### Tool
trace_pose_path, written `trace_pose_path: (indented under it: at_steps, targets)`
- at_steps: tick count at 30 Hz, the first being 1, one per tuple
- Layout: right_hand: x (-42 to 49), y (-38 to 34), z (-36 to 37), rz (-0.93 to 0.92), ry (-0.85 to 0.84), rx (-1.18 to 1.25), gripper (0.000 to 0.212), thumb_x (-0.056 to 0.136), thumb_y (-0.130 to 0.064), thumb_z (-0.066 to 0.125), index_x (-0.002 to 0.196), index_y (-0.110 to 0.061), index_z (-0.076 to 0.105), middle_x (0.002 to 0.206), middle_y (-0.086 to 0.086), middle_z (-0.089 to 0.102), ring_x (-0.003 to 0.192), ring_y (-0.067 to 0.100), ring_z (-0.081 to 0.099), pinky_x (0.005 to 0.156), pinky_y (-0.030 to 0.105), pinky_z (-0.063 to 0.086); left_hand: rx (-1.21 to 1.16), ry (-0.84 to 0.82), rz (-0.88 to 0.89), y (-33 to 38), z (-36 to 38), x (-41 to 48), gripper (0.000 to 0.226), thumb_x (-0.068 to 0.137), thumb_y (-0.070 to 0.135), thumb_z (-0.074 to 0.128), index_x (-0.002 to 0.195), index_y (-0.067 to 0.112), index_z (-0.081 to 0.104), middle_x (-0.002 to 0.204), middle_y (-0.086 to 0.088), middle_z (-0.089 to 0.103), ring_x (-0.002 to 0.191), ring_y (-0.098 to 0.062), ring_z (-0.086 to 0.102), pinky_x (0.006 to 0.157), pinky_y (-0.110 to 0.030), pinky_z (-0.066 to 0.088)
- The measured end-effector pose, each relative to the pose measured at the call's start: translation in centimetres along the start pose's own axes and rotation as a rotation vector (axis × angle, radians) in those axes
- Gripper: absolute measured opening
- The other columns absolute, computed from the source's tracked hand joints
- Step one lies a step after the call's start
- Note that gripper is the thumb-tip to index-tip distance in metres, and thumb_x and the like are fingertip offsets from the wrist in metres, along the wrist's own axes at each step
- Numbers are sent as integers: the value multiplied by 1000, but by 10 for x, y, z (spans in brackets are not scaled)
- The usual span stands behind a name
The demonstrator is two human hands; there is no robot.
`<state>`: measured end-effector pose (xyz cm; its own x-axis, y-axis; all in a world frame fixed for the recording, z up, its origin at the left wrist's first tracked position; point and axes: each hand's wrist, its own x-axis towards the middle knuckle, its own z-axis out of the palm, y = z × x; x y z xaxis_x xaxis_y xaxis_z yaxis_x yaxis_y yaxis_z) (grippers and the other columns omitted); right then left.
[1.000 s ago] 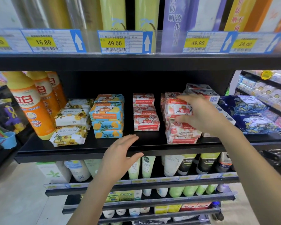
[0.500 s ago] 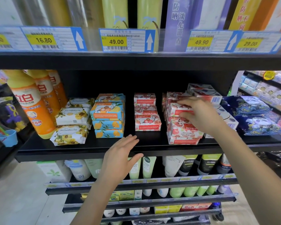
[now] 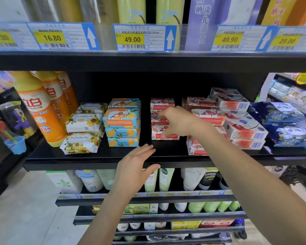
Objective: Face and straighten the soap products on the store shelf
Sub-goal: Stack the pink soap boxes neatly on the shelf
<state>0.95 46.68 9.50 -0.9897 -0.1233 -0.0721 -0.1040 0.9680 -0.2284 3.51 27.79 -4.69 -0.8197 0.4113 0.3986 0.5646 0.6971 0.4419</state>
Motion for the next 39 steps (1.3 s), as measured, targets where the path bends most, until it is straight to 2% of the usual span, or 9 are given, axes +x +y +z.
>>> trace_pose_path:
  at_steps: [7,14,17,23,25,28,31,36,39]
  targets:
    - [30,-1,11,87,-40,-118,69,77,-21,90,134,0,58,132,15,63,118,31,63,100,40,53,-1,-1,-5,3,-2,0,57,91,50,69,144,35,55,153,22,45,134,14,19,109,-13,19]
    - [27,1,13,73,-97,-128,81,71,-30,94,137,-2,56,133,12,63,119,30,62,100,41,54,20,-12,-23,5,-3,0,57,92,52,68,145,36,55,153,23,44,144,6,29,109,-14,23]
    - [21,1,12,59,-57,-127,74,71,-29,93,133,-3,60,130,11,65,116,30,64,97,41,56,11,-10,-27,7,-4,0,57,91,51,69,144,35,56,153,22,46,146,3,32,111,-15,24]
    - [-12,-2,2,-6,102,-20,82,74,-23,88,146,-13,51,137,8,57,127,26,53,98,38,51,-36,-55,-63,12,-9,0,62,91,50,70,148,33,51,154,18,46,144,0,37,114,-25,35]
    - [-30,-2,1,-44,166,18,79,74,-23,88,144,-18,53,139,4,54,128,23,50,99,37,49,-185,-63,-125,16,-18,1,67,88,49,75,148,32,50,148,20,50,137,1,43,111,-22,36]
    - [-56,-2,11,-126,254,56,76,76,-24,87,144,-22,53,136,0,53,126,20,47,104,38,43,-647,-109,-247,20,-37,3,72,83,45,81,146,30,49,139,21,58,128,7,52,112,-25,40]
    - [-71,1,29,-198,321,99,74,79,-27,85,145,-24,53,132,-3,52,123,17,43,105,35,39,-1025,-127,-349,26,-50,4,70,81,53,80,139,22,57,128,7,71,120,-4,65,106,-32,50]
    - [-80,8,54,-268,428,186,69,79,-24,85,142,-23,57,126,-6,53,117,16,45,95,18,32,-1224,-78,-430,44,-51,2,53,82,30,72,130,10,63,116,-8,76,111,-22,72,97,-38,58]
    - [-88,9,60,-285,468,294,68,82,-23,84,143,-27,55,130,-11,49,125,11,43,103,16,31,-1271,-53,-432,47,-50,1,47,81,23,72,126,9,66,114,-11,77,109,-24,73,93,-38,60]
